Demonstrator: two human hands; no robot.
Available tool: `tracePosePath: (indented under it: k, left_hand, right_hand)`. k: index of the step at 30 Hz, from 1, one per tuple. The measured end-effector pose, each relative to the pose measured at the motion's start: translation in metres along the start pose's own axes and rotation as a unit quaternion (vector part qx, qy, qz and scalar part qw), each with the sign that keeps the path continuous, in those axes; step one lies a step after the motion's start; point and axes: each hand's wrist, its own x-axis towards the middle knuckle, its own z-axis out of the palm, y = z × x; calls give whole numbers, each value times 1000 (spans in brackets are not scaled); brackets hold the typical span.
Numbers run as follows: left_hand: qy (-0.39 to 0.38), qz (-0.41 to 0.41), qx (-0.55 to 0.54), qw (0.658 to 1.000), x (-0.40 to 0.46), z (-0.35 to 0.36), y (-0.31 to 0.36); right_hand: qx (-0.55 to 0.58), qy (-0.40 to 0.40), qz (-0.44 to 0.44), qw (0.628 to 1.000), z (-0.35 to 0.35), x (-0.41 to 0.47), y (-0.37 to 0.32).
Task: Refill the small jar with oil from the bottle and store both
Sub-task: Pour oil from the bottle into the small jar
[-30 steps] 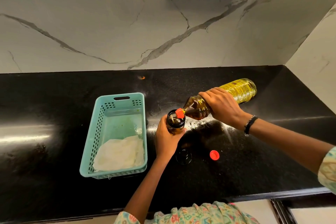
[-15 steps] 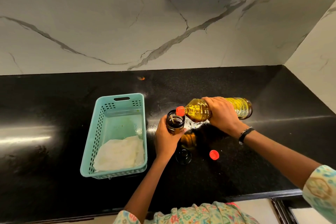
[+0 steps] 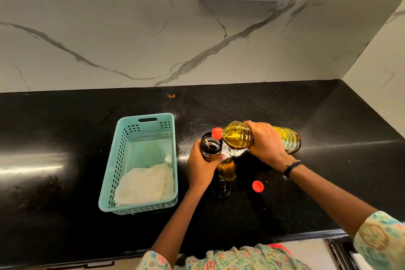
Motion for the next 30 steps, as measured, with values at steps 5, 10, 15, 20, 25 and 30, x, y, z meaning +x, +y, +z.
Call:
tracePosePath:
  k: [5,10,15,20,25,30]
  left_hand:
    - [-7,4,5,1000,-1,-2,3]
    - [-14,17,16,1000,0,-5,7]
    - [-30,84,28,996,3,-15,34]
    - [-62,153,35,986,11,-24,64]
    - [-119,179,23,976,15,-23,85]
    - [-152,172,-6,973,16,-18,93]
  right_hand:
    - [25,9,9,1000,0,-2,-3]
    - [71,18,28,997,-4,-3,-9]
    - [126,21,71,989,-14,-1,-16]
    - [265,43,125,955,-24,5,-20]
    - [376,70,186,905,-21,11,-16]
    - [443,87,212,867,-14,9,-17]
